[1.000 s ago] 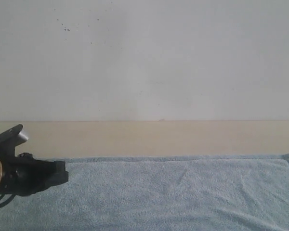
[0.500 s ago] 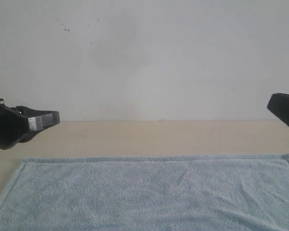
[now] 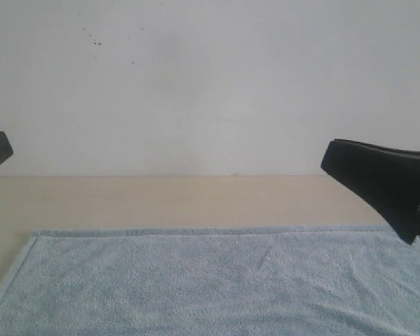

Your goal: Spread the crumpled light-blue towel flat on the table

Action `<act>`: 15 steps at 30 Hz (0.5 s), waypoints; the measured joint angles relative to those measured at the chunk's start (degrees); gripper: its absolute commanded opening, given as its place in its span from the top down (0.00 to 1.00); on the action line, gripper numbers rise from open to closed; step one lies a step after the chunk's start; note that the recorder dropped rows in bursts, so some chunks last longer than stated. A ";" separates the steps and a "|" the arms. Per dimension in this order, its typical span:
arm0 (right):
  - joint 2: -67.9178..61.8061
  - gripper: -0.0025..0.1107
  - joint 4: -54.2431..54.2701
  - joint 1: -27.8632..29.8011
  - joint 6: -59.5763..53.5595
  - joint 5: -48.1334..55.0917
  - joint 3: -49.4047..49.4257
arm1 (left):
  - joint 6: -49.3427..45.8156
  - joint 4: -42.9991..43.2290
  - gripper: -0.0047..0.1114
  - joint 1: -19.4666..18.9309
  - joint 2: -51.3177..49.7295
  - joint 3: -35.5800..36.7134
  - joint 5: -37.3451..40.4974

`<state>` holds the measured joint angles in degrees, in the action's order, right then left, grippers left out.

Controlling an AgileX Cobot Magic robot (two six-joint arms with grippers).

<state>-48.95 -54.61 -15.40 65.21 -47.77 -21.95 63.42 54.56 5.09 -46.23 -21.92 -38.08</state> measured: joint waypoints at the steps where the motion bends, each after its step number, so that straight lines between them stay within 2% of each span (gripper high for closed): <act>1: 0.59 0.98 -0.15 -0.11 0.15 0.11 -0.12 | 0.29 0.00 0.92 0.00 0.83 0.12 -0.41; 7: 7.24 0.98 -1.20 -0.49 4.36 6.12 -3.49 | 2.77 0.00 0.92 0.00 6.58 0.12 -3.07; 10: 11.50 0.98 -5.77 -0.49 8.33 10.57 -5.23 | 3.48 0.37 0.92 0.54 8.75 0.12 -3.07; 15: 17.71 0.98 -15.20 -0.49 13.97 12.30 -5.94 | 3.73 4.06 0.92 2.85 12.72 0.12 -2.74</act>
<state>-31.25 -69.81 -15.90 79.18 -35.47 -27.88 67.15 58.62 7.94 -33.51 -21.80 -40.82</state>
